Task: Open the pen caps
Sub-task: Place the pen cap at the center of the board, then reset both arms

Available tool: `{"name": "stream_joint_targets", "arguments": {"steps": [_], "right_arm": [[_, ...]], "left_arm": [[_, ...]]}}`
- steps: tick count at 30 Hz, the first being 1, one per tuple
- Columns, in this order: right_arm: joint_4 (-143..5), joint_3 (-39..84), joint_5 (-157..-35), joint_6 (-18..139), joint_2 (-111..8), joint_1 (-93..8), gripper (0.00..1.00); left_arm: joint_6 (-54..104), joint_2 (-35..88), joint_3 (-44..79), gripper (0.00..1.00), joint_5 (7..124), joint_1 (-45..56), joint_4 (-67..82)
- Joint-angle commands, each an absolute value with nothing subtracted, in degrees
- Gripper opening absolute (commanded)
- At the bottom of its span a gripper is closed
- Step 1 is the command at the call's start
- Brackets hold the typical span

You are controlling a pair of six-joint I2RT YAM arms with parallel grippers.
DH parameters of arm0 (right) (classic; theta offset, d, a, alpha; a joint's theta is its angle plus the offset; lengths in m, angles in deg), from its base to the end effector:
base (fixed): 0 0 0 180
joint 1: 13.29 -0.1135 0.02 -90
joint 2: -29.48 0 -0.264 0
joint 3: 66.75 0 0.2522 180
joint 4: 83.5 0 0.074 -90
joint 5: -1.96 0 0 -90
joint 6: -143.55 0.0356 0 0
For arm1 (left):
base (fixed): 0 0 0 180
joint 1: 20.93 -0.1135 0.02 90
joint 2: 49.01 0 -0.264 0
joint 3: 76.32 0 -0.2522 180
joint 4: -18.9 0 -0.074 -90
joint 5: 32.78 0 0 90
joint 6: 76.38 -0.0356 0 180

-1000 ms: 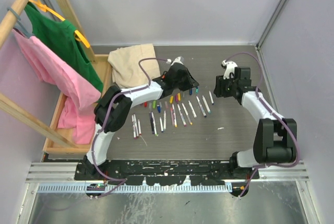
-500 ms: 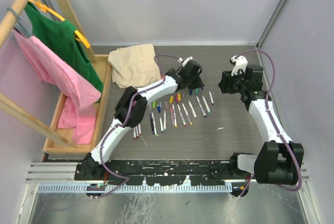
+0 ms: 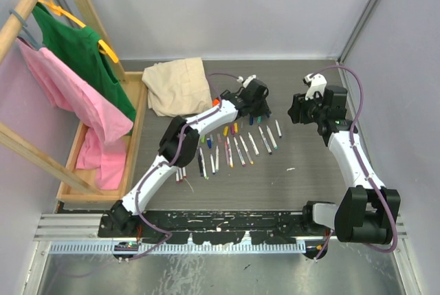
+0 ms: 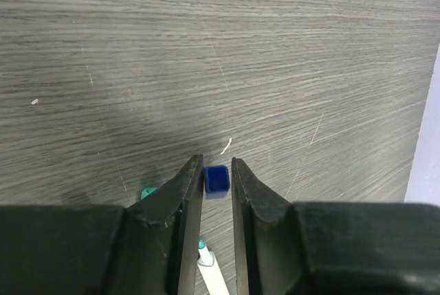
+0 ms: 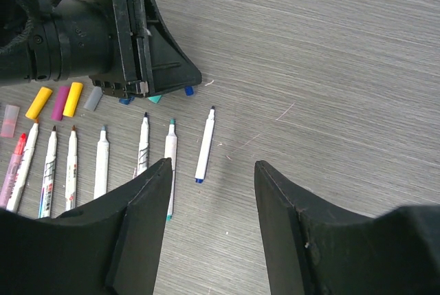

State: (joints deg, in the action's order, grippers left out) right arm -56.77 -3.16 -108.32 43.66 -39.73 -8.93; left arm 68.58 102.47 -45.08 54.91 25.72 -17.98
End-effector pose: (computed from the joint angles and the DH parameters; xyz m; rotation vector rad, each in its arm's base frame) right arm 0.2682 -0.0081 0.2781 -0.3070 2.0823 0.2288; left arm 0.4049 -0.4268 0.1577 -0.1984 2.4137 -0.8523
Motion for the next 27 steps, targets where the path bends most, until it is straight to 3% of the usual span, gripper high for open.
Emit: {"name": "stream_joint_targets", "arguments": {"steps": [1, 11, 17, 23, 27], "right_arm": [[-58.3, -2.8, -109.2, 44.2, -38.2, -8.6, 0.57], [-58.3, -3.0, -109.5, 44.1, -38.1, -8.6, 0.57], [-58.1, -3.4, -111.6, 42.6, -36.9, -8.5, 0.59], [-56.2, -3.1, -115.7, 38.6, -34.2, -7.5, 0.61], [-54.7, -2.9, -118.4, 35.2, -31.9, -7.1, 0.67]], "left_arm": [[68.2, 102.9, -49.5, 0.26, 54.5, 25.9, -18.2], [66.0, 100.3, -49.9, 0.34, 54.1, 25.6, -18.6], [60.9, 92.6, -46.3, 0.37, 52.1, 25.4, -17.7], [49.2, 73.2, -21.4, 0.42, 52.8, 25.4, -2.5], [39.1, 57.0, -4.6, 0.60, 53.7, 25.4, 6.2]]}}
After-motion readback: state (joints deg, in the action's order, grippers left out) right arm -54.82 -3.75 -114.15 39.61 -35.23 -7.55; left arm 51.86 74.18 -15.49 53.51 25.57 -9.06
